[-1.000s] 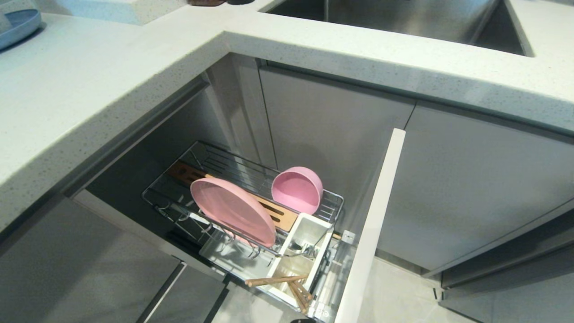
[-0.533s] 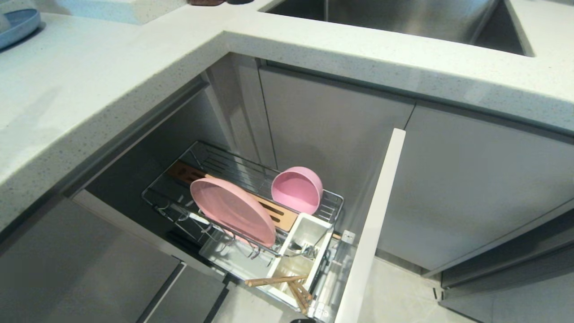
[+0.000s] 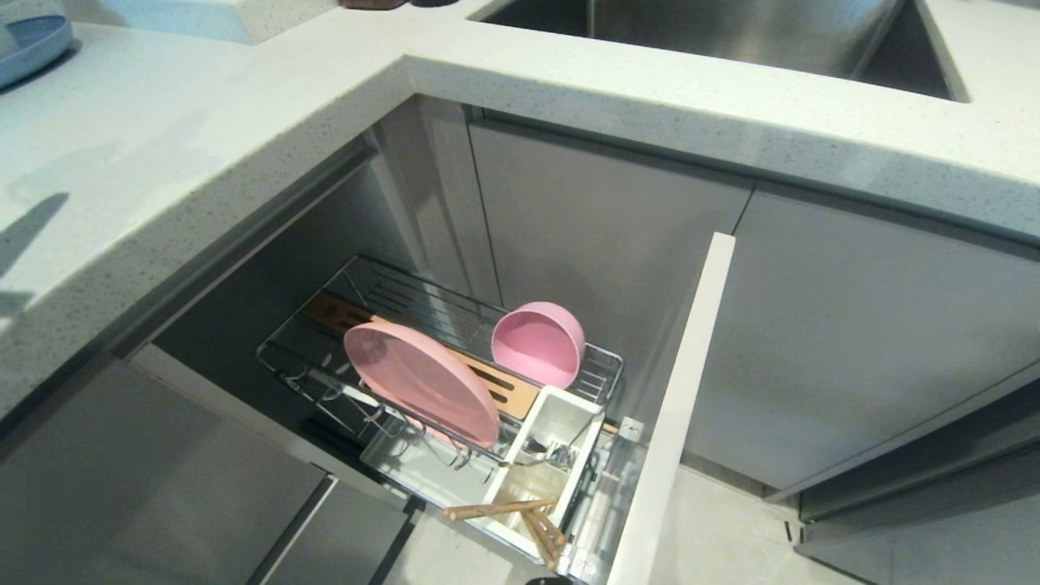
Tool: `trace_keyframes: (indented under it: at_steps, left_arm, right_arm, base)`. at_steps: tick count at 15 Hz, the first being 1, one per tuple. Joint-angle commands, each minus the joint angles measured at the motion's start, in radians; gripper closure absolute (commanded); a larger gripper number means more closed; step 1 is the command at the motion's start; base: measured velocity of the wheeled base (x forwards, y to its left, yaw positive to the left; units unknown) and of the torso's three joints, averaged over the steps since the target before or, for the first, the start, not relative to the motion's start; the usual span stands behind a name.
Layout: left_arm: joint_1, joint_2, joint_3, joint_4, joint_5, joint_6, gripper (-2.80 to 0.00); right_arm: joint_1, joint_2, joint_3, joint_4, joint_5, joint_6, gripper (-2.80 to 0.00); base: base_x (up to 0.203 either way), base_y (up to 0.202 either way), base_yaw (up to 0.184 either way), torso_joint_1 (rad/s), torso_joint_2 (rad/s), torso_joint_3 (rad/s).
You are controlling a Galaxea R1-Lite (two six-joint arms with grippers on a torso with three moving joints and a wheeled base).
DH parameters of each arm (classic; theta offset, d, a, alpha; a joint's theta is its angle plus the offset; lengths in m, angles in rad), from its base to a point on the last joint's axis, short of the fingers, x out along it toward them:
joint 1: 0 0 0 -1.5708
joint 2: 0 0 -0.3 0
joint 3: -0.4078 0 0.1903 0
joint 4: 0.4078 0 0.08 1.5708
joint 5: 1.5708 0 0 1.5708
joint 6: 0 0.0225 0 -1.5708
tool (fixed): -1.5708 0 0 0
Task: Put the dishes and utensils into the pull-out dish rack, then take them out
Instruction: Take the plate out of the cupboard
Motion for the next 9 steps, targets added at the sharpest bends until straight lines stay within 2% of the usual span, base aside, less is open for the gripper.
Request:
trace_keyframes:
  at_steps: [1,3,5,9]
  left_arm:
    - [-0.051,0.022,0.000,0.018,0.003,-0.027,0.00]
    - [-0.102,0.029,0.000,0.036,0.004,-0.047,0.00]
    - [-0.187,0.041,0.001,0.052,0.013,-0.054,0.00]
    - [-0.349,0.105,0.006,0.053,0.097,-0.057,0.00]
  right_arm:
    - [0.000,0.000,0.002,0.000,0.000,0.001,0.00]
    - [0.000,0.000,0.002,-0.001,0.000,0.001,0.00]
    - [0.000,0.000,0.002,-0.001,0.000,0.001,0.00]
    - [0.000,0.000,0.002,-0.001,0.000,0.000,0.00]
  base:
    - [0.000,0.000,0.000,0.000,0.00,0.000]
    - [0.000,0.000,0.000,0.000,0.00,0.000]
    - [0.000,0.000,0.000,0.000,0.00,0.000]
    - [0.000,0.000,0.000,0.000,0.00,0.000]
